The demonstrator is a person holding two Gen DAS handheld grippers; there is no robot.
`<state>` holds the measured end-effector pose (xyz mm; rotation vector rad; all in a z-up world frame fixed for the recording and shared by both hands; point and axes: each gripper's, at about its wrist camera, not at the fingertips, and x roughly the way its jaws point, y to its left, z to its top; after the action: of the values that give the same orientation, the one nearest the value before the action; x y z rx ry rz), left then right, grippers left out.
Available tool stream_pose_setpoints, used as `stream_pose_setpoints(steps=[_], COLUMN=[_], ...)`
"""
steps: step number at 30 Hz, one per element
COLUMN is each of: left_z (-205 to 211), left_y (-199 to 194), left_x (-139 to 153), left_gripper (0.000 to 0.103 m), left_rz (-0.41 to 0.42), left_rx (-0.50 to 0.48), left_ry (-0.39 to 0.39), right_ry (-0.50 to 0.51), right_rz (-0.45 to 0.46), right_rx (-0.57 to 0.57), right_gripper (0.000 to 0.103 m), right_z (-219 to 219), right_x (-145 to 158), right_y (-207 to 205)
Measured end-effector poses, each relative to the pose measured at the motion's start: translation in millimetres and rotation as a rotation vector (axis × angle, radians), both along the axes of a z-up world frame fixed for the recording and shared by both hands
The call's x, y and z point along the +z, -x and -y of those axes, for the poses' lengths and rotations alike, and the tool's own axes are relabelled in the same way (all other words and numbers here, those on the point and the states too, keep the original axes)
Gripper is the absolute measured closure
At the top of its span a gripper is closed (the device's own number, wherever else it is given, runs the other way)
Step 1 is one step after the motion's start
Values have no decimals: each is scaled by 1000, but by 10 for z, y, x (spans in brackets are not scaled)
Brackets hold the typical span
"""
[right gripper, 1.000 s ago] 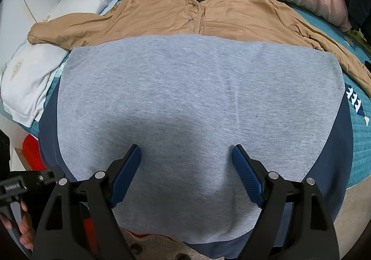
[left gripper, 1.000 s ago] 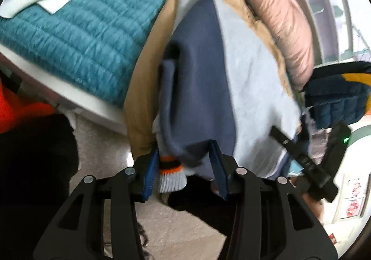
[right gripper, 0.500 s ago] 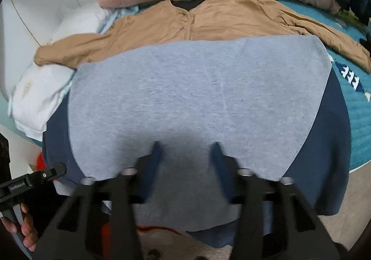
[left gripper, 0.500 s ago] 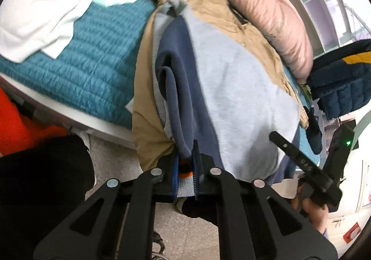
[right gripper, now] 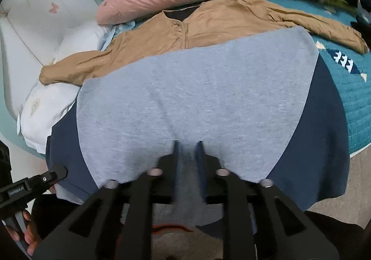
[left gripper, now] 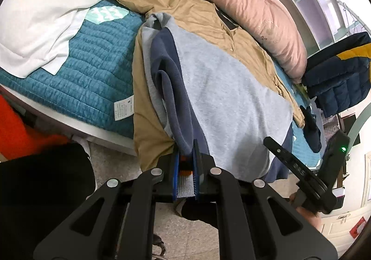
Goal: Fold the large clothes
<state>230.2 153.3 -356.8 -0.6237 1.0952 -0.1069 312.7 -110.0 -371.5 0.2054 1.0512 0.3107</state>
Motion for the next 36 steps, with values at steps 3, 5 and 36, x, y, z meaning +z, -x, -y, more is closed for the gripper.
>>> stream_pose_setpoints(steps=[3, 5, 36], left_z=[-33, -23, 674], left_y=[-3, -3, -282], left_x=[9, 39, 567], left_gripper=[95, 95, 95], left_rz=[6, 20, 179], left_rx=[4, -6, -188], left_ry=[22, 22, -41], right_ry=[-4, -53, -128], right_rz=[50, 94, -30], right_rx=[2, 16, 60], right_gripper=[70, 75, 102], right_z=[-17, -13, -75], right_x=[104, 157, -492], right_y=[100, 138, -63])
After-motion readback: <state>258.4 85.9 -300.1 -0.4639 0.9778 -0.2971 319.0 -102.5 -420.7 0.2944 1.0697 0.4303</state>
